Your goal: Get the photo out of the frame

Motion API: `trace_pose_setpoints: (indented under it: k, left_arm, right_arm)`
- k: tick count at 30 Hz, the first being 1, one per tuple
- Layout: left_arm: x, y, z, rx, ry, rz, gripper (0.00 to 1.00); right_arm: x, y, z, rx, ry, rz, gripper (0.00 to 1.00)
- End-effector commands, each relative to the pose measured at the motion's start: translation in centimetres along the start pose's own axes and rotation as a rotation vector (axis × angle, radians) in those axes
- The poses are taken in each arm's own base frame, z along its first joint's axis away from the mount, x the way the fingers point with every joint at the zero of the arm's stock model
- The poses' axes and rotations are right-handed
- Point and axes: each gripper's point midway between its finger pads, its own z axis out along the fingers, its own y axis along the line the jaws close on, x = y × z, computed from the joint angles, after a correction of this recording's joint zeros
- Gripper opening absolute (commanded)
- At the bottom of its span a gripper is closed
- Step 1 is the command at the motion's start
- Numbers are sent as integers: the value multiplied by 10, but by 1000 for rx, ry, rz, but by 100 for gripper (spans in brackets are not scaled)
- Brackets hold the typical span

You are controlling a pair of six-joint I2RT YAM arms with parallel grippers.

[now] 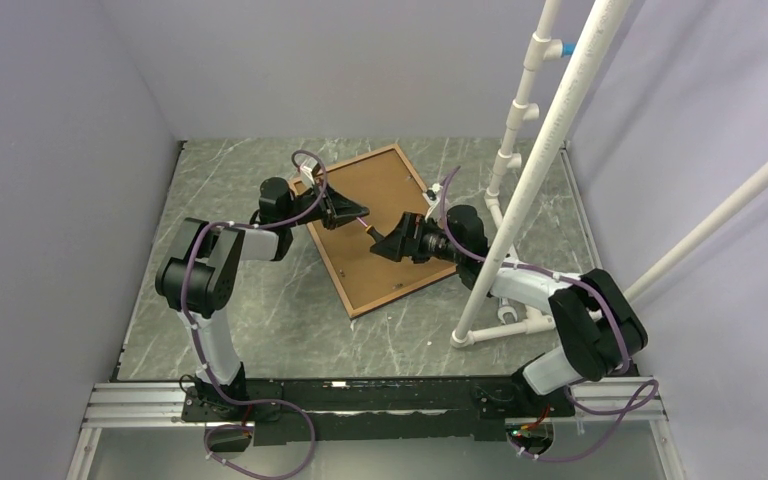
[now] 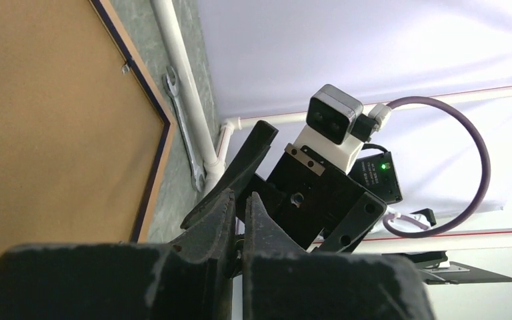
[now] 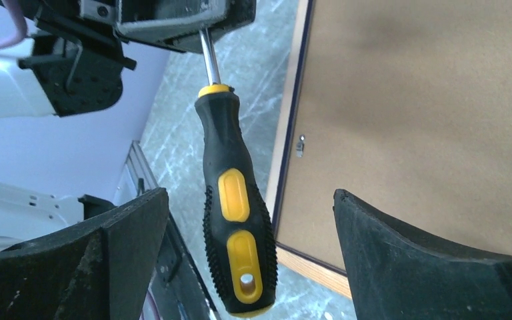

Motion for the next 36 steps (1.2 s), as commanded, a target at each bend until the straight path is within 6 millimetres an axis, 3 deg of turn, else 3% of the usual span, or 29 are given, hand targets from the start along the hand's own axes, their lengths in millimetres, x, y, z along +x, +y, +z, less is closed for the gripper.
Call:
trace_pose_setpoints:
  k: [1,6,17,18,19,20,21,23,26,28,32,36]
  left_arm:
    - [-5,-22,-3,59,-21,64,0]
    - [-5,-18,-3,59,-28,46,0]
    - [-3,-12,-2,48,-26,32,0]
    - [-3,-12,-1,47,-25,31,0]
    - [-2,-11,-1,45,-24,30,0]
    - [-1,-10,-1,38,-20,28,0]
    - [-1,-7,-1,25,-16,29,0]
    - [1,1,-2,-29,-5,32,7]
    - [-3,16,-7,-174,-12,73,36]
    - [-12,23,-16,-284,-32,114,47]
    - [-32,66,-59,-669,-109,99,55]
    - [-24,113,-105,-947,-163,-75,54]
  right_arm:
    - [-18,27,6,-122,-83,-30,89]
    - [-21,31,15,-164,-69,-19,64]
    - [-17,30,22,-209,-73,3,49]
    - [-17,31,22,-211,-75,2,44]
    - [-17,31,22,-211,-75,0,29]
    - [-17,29,23,-203,-74,2,5]
    - [-16,23,24,-168,-66,13,0]
    - [-16,9,22,-78,-69,17,0]
    - [-17,-11,8,77,-85,2,0]
    - [-14,-27,-5,200,-78,-9,0]
    - [-6,-45,-35,376,-13,-65,0]
    - [4,-63,-75,568,67,-110,0]
